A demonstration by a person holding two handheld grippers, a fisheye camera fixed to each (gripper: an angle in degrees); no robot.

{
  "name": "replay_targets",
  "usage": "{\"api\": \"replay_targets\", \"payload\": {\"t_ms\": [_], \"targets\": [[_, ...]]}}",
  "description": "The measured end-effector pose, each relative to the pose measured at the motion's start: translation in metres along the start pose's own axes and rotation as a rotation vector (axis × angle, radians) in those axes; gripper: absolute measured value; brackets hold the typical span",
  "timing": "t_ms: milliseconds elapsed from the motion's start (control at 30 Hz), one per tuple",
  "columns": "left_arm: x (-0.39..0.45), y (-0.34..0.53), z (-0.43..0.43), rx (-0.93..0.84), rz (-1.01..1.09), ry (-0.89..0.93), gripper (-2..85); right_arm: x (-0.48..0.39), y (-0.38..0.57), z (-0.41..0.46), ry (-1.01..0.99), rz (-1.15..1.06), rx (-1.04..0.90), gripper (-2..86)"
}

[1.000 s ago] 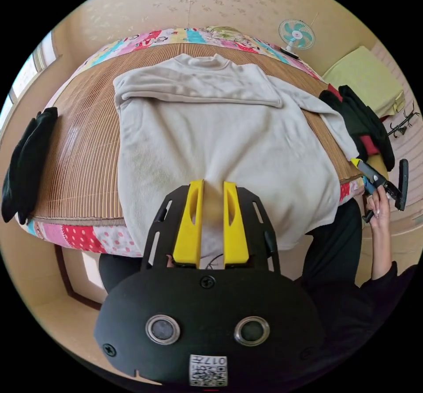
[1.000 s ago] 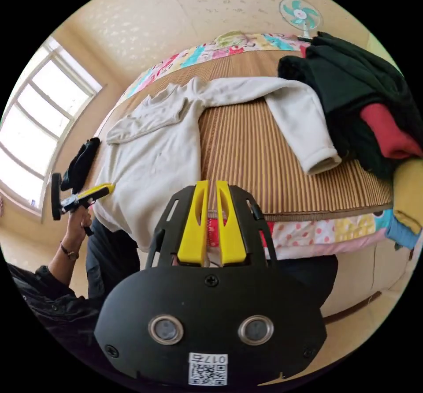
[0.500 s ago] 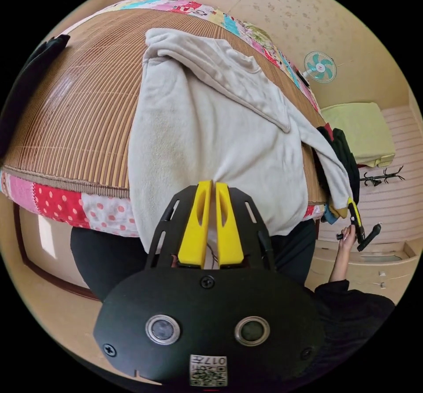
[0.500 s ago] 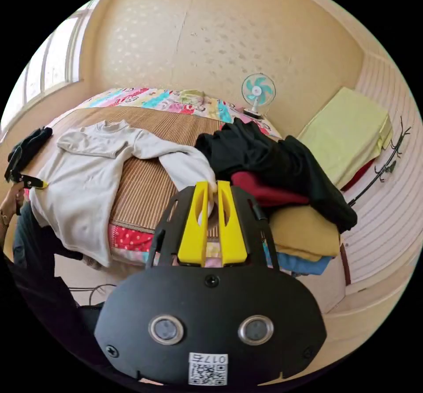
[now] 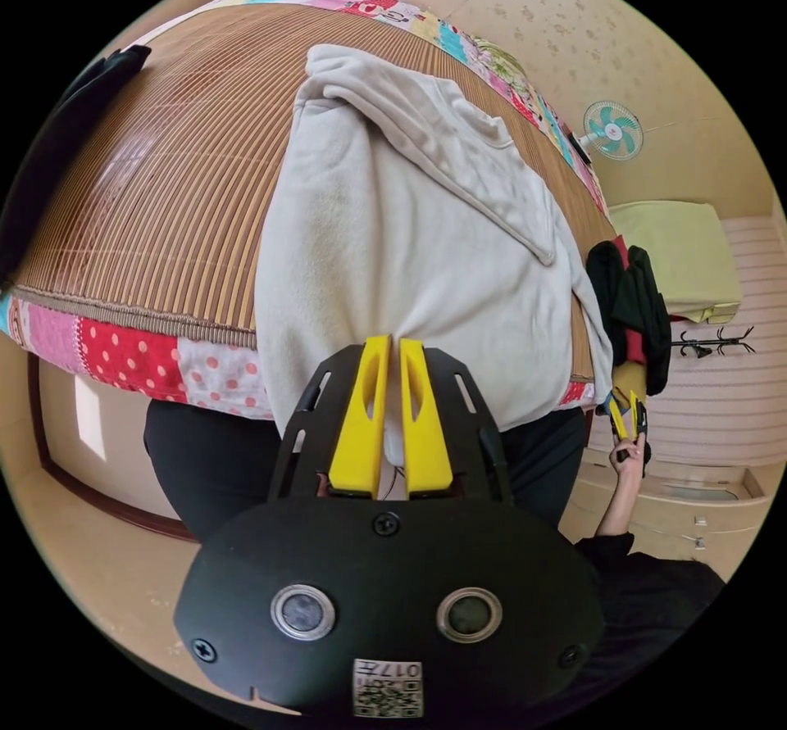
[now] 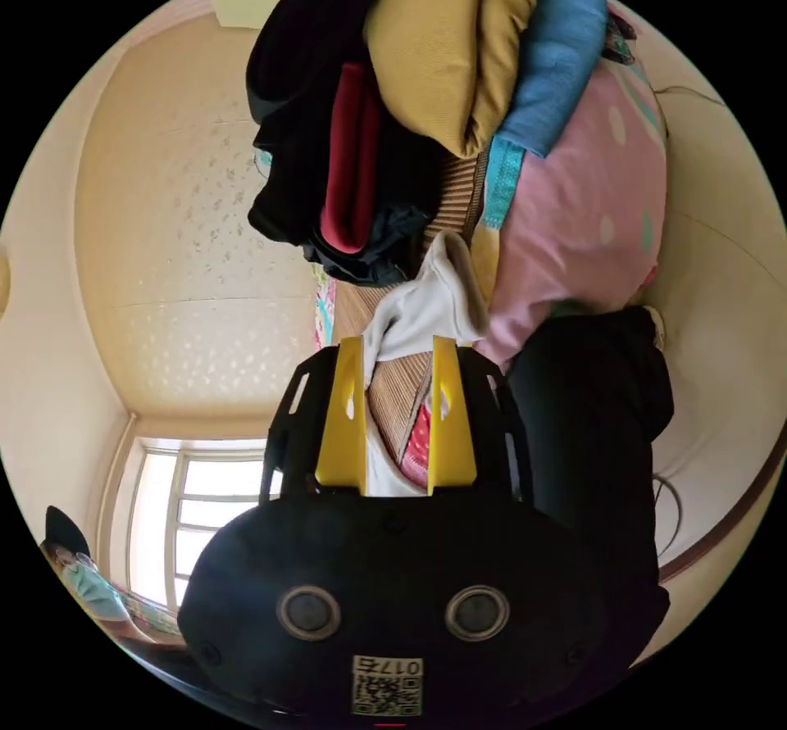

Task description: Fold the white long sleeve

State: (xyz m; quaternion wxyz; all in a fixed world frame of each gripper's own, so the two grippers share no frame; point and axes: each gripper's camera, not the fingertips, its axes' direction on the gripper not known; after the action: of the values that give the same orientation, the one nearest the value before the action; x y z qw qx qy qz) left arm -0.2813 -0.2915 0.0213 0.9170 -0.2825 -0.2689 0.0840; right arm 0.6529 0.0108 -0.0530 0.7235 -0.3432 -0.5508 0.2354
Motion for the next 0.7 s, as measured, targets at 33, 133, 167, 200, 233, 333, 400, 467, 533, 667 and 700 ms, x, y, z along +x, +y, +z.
{"api": "replay_targets", "payload": {"t_ms": [33,133,167,200,233,333,400,467,533,667,700], "targets": [[-0.001,0.001,-0.001,0.001,0.000,0.006,1.9,-0.003,-0.003,0.001,0.014,-0.006,0.015,12.5],[-0.003,0.005,-0.003,0.019,-0.001,0.018,2.0,-0.016,-0.028,0.016,0.249,-0.038,0.077,13.0],[-0.004,0.008,-0.003,0.027,-0.004,0.026,2.0,-0.016,-0.039,0.026,0.308,-0.040,0.076,12.9],[-0.005,0.008,-0.003,0.031,-0.005,0.031,2.0,-0.016,-0.050,0.038,0.359,-0.034,0.061,11.1],[-0.006,0.010,-0.004,0.036,-0.008,0.042,2.0,-0.016,-0.054,0.043,0.395,-0.021,0.055,10.2],[-0.007,0.014,-0.004,0.047,-0.007,0.057,1.9,-0.043,-0.059,0.057,0.513,-0.077,0.066,2.3],[-0.006,0.015,-0.004,0.048,0.006,0.058,1.8,-0.093,-0.031,0.057,0.354,-0.210,0.112,1.3],[-0.005,0.018,-0.003,0.050,0.010,0.063,1.9,-0.152,0.004,0.057,0.287,-0.426,0.211,1.1],[-0.003,0.017,-0.003,0.034,0.004,0.063,2.2,-0.211,0.035,0.069,0.350,-0.625,0.303,1.3],[0.013,0.012,-0.010,0.011,-0.022,0.027,4.1,-0.249,0.030,0.121,0.358,-0.639,0.171,5.9],[0.018,0.013,-0.011,0.016,-0.015,0.002,4.5,-0.233,0.018,0.132,0.337,-0.554,0.082,10.5]]}}
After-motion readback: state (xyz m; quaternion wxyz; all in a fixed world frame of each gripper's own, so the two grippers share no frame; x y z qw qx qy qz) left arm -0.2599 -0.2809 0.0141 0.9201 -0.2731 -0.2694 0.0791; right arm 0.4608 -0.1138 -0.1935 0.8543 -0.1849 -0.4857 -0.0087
